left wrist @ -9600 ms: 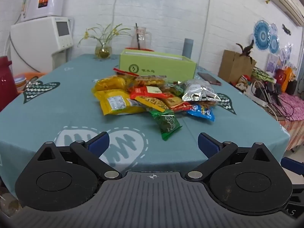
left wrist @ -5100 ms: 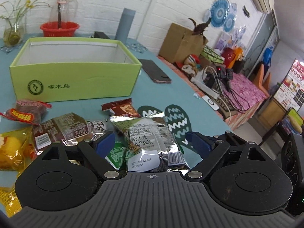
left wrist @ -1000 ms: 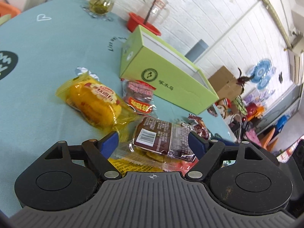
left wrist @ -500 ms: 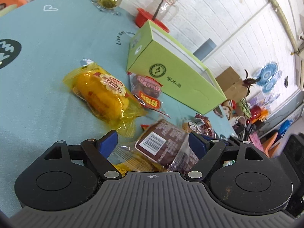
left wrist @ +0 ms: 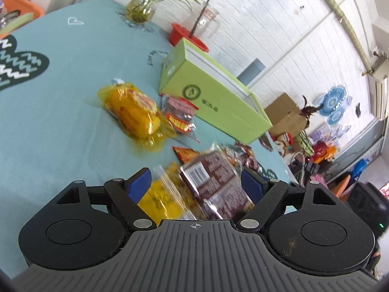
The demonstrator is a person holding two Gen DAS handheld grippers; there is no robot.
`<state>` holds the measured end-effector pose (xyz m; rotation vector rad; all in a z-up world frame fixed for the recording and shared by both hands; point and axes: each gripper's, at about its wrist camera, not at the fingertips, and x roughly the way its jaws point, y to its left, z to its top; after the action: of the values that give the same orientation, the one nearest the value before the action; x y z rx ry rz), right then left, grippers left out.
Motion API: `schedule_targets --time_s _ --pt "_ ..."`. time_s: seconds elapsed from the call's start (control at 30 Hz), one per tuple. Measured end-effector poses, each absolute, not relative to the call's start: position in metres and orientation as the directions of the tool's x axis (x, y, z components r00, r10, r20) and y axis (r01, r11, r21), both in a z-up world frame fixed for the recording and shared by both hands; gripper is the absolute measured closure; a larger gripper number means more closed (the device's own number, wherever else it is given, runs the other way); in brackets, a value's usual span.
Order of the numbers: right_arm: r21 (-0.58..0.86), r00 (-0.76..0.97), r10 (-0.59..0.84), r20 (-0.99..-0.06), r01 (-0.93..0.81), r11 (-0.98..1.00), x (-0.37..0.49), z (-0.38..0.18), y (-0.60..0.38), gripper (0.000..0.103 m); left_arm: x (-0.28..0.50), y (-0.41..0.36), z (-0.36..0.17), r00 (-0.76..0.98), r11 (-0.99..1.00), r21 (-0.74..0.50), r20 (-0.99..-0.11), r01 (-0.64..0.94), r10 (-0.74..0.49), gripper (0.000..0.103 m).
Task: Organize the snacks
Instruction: 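Return the left gripper to the pile and grasp the brown-wrapped pastry, then lower the brown-wrapped pastry into the green box and open the left gripper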
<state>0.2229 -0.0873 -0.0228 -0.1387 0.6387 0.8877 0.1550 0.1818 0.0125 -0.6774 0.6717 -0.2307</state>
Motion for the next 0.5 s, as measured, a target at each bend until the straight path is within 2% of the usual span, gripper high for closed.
schedule_targets --time_s 0.07,0.2,0.23,0.27,0.3,0.33,0.4,0.43,0.5 --pt "0.15 0.445 0.676 -0.588 -0.761 0.631 0.23 -0.03 -0.083 0.002 0.156 0.174 0.011 0.753 0.773 -0.635 -0.506 0.005 -0.421 0.035" --pt "0.153 0.425 0.677 -0.601 -0.77 0.619 0.229 -0.04 -0.077 0.001 0.163 0.158 0.008 0.747 0.822 -0.569 -0.548 -0.003 -0.377 0.036" --pt "0.133 0.433 0.679 -0.593 -0.779 0.613 0.224 -0.038 -0.076 0.002 0.164 0.154 0.008 0.746 0.839 -0.545 -0.557 0.002 -0.364 0.039" --pt "0.112 0.435 0.683 -0.587 -0.792 0.6 0.22 -0.038 -0.075 0.003 0.165 0.15 0.009 0.748 0.855 -0.518 -0.563 0.011 -0.351 0.052" --pt "0.099 0.436 0.685 -0.584 -0.799 0.593 0.218 -0.037 -0.075 0.004 0.167 0.145 0.011 0.751 0.871 -0.491 -0.567 0.022 -0.339 0.059" --pt "0.085 0.446 0.675 -0.587 -0.796 0.6 0.216 -0.036 -0.073 0.005 0.168 0.142 0.011 0.754 0.88 -0.473 -0.567 0.031 -0.331 0.062" --pt "0.078 0.452 0.67 -0.588 -0.794 0.604 0.218 -0.036 -0.072 0.015 0.172 0.137 0.014 0.764 0.889 -0.456 -0.561 0.035 -0.318 0.07" --pt "0.087 0.459 0.671 -0.582 -0.785 0.613 0.221 -0.034 -0.073 0.015 0.176 0.136 0.017 0.766 0.89 -0.454 -0.557 0.043 -0.321 0.073" --pt "0.065 0.49 0.664 -0.566 -0.776 0.628 0.225 -0.028 -0.075 0.015 0.184 0.136 0.022 0.77 0.883 -0.465 -0.542 0.06 -0.338 0.074"
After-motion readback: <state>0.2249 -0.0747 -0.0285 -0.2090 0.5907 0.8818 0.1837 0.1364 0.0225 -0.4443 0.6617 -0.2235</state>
